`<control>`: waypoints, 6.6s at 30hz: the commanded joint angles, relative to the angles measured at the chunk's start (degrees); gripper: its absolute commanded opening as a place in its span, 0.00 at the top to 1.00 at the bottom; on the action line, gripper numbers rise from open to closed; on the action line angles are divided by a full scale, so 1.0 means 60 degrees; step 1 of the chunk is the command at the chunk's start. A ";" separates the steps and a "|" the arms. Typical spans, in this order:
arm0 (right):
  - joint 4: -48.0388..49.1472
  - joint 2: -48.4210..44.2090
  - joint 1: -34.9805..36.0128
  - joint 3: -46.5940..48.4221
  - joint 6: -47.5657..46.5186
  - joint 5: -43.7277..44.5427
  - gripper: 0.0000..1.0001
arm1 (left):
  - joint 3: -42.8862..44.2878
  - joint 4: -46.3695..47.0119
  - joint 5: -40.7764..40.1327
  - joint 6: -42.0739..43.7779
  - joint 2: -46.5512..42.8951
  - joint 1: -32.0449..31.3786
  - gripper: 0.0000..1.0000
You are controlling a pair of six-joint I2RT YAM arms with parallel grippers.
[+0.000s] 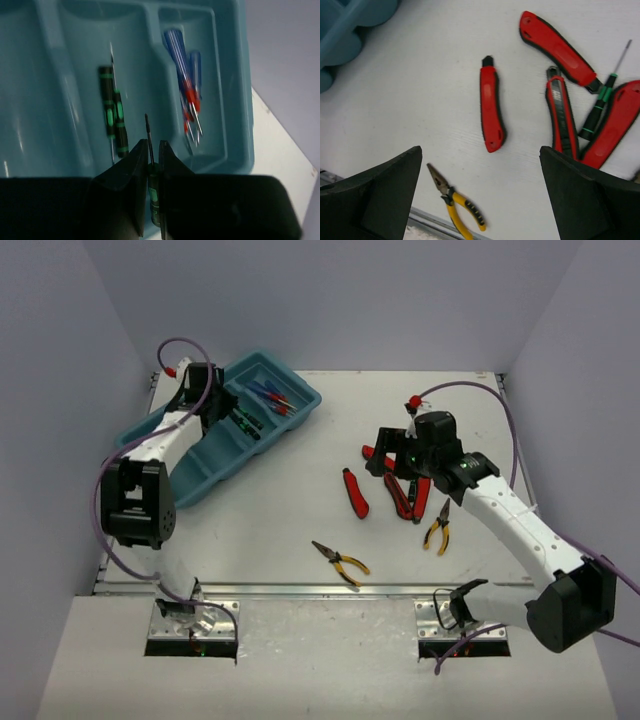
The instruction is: Sort the tools into containers
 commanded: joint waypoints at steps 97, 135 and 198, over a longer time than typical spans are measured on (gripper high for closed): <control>-0.0995 0.5796 -0.2629 0.1223 -0.1026 0.2009 0.65 | -0.3997 -0.0091 0.1150 0.1925 -0.5014 -0.2425 0.00; 0.6024 0.0300 0.0459 -0.1284 0.0819 -0.7611 1.00 | -0.5613 0.8387 0.5978 -0.0976 -0.4050 -0.4349 0.56; -0.1571 0.6054 -0.0470 0.1153 -0.2929 0.1118 1.00 | -0.4599 0.1312 0.3157 0.1522 -0.6397 -0.2544 0.00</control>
